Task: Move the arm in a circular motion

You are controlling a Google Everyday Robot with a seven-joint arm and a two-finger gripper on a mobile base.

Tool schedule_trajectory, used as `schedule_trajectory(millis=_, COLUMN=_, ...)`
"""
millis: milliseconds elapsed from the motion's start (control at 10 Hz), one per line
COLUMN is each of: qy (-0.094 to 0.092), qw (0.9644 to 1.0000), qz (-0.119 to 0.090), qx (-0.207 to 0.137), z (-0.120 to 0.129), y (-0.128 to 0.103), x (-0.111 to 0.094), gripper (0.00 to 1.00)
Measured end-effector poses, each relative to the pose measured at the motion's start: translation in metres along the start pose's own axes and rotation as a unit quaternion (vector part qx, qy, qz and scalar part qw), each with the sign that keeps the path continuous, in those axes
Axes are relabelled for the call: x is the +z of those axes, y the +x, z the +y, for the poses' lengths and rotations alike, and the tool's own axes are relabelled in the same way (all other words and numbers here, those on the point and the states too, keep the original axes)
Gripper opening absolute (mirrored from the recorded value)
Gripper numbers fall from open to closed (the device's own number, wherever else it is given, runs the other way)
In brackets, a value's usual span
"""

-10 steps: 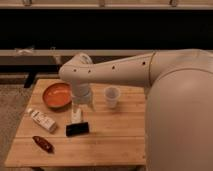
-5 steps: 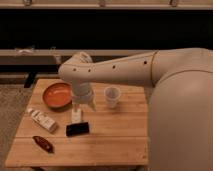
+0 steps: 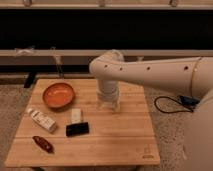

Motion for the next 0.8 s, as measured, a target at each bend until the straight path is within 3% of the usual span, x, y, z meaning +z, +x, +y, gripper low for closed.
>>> schedule_trajectory(millis=200, qy=-0.005, qw=0.9997, qz=-0.003, qx=0.022, z=-0.048, y=-0.040, x=-0.001, gripper=0.65)
schedule_trajectory(millis=400, qy=-0.006, qw=0.9997, qz=-0.006, qx=0.022, z=-0.065, y=-0.062, x=-0.004, gripper=0.65)
schedule_trajectory(millis=600, qy=-0.008, qw=0.9999, qz=-0.011, qx=0.010, z=-0.061, y=-0.089, x=-0.008, gripper=0.65)
schedule_trajectory(millis=800, qy=-0.009, qw=0.9998, qz=-0.015, qx=-0.009, z=-0.036, y=-0.110, x=-0.010, gripper=0.65)
